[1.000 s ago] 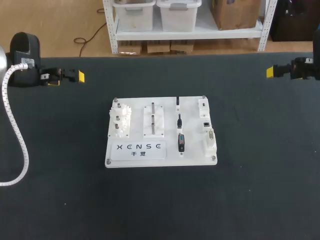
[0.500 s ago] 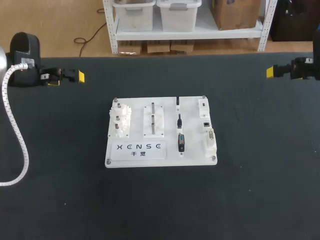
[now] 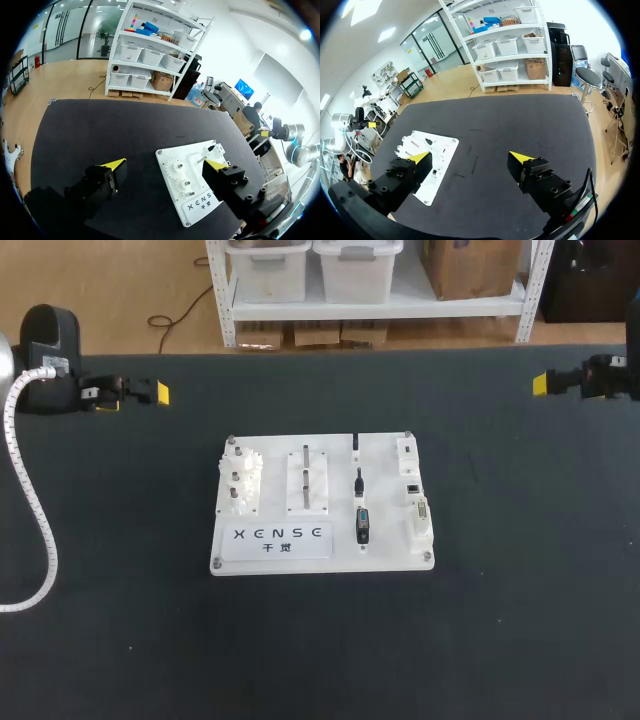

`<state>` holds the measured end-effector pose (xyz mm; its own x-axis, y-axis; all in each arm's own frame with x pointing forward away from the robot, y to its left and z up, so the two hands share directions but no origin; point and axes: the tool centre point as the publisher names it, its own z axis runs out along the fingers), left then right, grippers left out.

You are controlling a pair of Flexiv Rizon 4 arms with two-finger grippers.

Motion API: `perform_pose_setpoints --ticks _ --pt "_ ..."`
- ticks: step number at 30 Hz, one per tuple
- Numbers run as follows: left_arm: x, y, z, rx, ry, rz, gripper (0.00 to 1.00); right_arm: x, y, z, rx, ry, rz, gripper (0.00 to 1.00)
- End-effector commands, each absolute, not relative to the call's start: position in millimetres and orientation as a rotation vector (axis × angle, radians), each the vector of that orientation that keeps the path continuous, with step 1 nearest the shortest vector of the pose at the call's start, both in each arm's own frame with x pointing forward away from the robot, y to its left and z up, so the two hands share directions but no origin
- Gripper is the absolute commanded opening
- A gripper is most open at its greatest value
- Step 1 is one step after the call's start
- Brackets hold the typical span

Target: Insert the USB connector, Ethernet cable, and multi-pin plug into their matching sockets one by one.

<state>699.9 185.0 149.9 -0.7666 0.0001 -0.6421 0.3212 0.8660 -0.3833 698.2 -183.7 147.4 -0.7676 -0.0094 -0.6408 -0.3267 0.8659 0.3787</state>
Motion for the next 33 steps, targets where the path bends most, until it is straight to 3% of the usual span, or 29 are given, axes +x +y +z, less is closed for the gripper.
perform_pose_setpoints --ticks 1,17,33 --pt "700 185 150 0.231 2.374 -0.636 1.00 713 -163 154 -0.253 2.435 0.521 1.00" --pt "700 185 150 0.231 2.374 -0.636 1.00 731 -31 129 -0.207 2.763 0.010 1.00" --pt "700 185 150 0.231 2.374 -0.636 1.00 733 56 63 -0.241 2.871 -0.049 1.00"
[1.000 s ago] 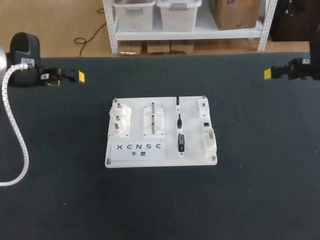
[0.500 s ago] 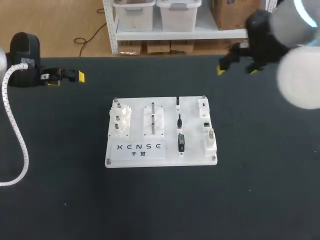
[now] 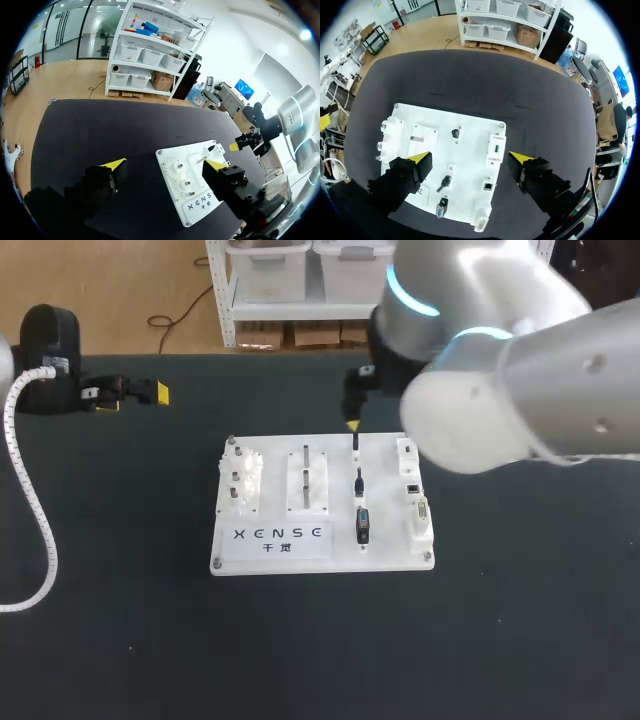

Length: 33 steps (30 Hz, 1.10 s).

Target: Insert the USB connector, Ethernet cable, and multi-pin plug into their matching sockets one by one.

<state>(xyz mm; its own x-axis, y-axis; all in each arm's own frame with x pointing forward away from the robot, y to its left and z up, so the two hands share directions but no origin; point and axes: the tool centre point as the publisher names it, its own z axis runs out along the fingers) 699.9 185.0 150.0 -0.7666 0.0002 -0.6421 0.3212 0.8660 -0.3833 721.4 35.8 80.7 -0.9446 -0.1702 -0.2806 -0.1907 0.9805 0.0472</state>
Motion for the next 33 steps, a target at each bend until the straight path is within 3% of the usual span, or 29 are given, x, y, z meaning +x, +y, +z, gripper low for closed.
perform_pose_setpoints --ticks 1,5,24,33 --pt "700 185 150 0.231 2.374 -0.636 1.00 734 59 61 -0.239 2.877 -0.032 1.00" --pt "700 185 150 0.231 2.374 -0.636 1.00 740 65 59 -0.188 2.841 0.129 1.00" --pt "700 185 150 0.231 2.374 -0.636 1.00 740 65 59 -0.188 2.841 0.129 1.00" --pt "700 185 150 0.231 2.374 -0.636 1.00 756 67 37 0.047 2.989 0.099 1.00"
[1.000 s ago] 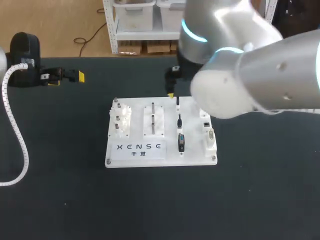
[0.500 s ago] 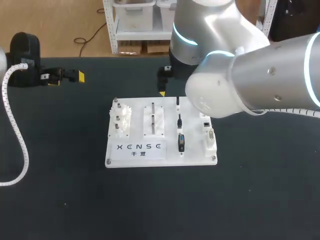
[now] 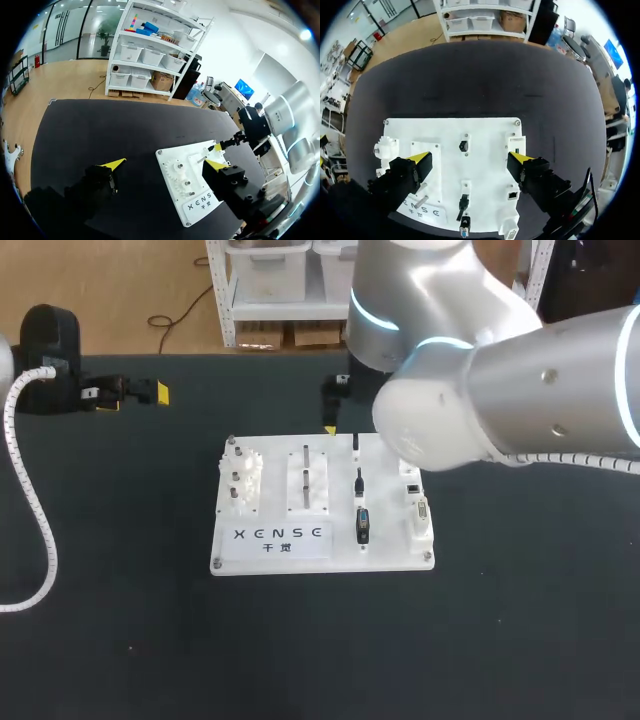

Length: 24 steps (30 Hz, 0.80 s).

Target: Insert the USB connector, Ethernet cable, and multi-pin plug into their matching sockets one by one.

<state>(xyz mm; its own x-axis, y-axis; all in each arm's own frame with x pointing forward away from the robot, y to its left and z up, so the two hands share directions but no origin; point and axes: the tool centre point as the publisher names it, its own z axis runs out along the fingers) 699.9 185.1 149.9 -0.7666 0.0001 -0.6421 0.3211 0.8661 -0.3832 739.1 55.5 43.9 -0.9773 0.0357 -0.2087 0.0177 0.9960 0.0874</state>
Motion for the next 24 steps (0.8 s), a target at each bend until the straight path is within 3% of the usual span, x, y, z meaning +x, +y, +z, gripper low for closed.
perform_pose_setpoints --ticks 1,10,11,17,18,19,24 --pt "700 185 150 0.231 2.374 -0.636 1.00 756 68 35 0.042 2.993 0.085 1.00" --pt "700 185 150 0.231 2.374 -0.636 1.00 755 74 28 0.005 2.981 -0.001 1.00" --pt "700 185 150 0.231 2.374 -0.636 1.00 755 74 26 0.008 2.985 -0.007 0.91" --pt "700 185 150 0.231 2.374 -0.636 1.00 752 68 21 0.004 2.986 -0.027 0.67" --pt "700 185 150 0.231 2.374 -0.636 1.00 752 67 21 0.007 2.986 -0.026 0.55" --pt "700 185 150 0.231 2.374 -0.636 1.00 752 65 20 0.009 2.986 -0.025 0.50" --pt "700 185 150 0.231 2.374 -0.636 1.00 752 64 18 0.013 3.003 -0.002 0.45"
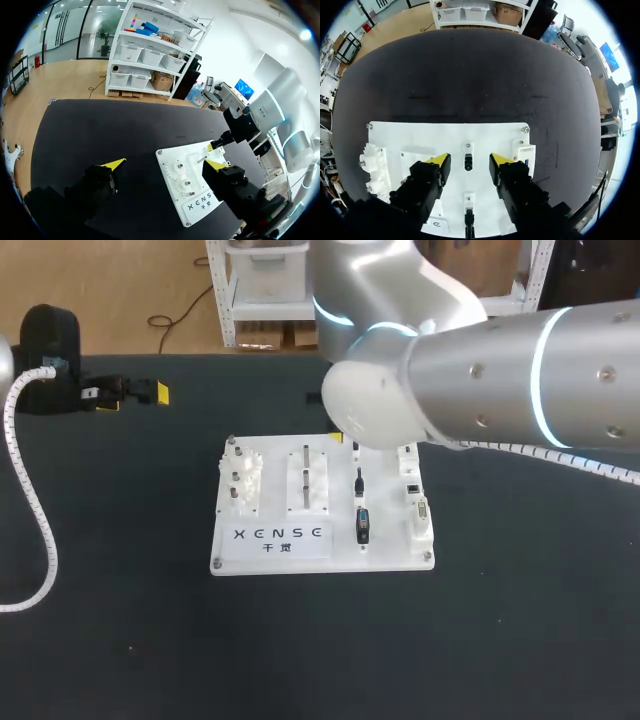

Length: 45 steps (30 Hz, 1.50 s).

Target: Insert the USB connector, Ethernet cable, and multi-pin plug into their matching sockets one by one.

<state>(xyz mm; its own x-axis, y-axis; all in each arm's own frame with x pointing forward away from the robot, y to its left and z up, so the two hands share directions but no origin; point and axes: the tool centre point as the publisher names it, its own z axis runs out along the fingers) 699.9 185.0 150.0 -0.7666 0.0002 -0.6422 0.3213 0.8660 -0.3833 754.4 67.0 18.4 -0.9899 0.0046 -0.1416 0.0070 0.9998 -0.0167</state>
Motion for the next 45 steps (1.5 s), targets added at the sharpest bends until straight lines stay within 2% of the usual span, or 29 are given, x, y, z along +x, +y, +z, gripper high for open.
perform_pose_setpoints --ticks 1,16,24,26,28,29,45 --pt "700 185 150 0.231 2.374 -0.636 1.00 752 63 16 0.017 3.008 -0.001 0.44" --pt "700 185 150 0.231 2.374 -0.636 1.00 754 66 15 0.010 3.029 0.008 0.26" --pt "700 185 150 0.231 2.374 -0.636 1.00 751 66 14 0.000 3.030 -0.002 0.22" --pt "700 185 150 0.231 2.374 -0.636 1.00 751 66 14 -0.004 3.029 -0.004 0.17" --pt "700 185 150 0.231 2.374 -0.636 1.00 751 66 14 -0.014 3.024 -0.009 0.04" --pt "700 185 150 0.231 2.374 -0.636 1.00 751 66 14 -0.015 3.022 -0.010 0.00" --pt "700 185 150 0.231 2.374 -0.636 1.00 747 60 32 -0.052 2.951 -0.014 0.00"
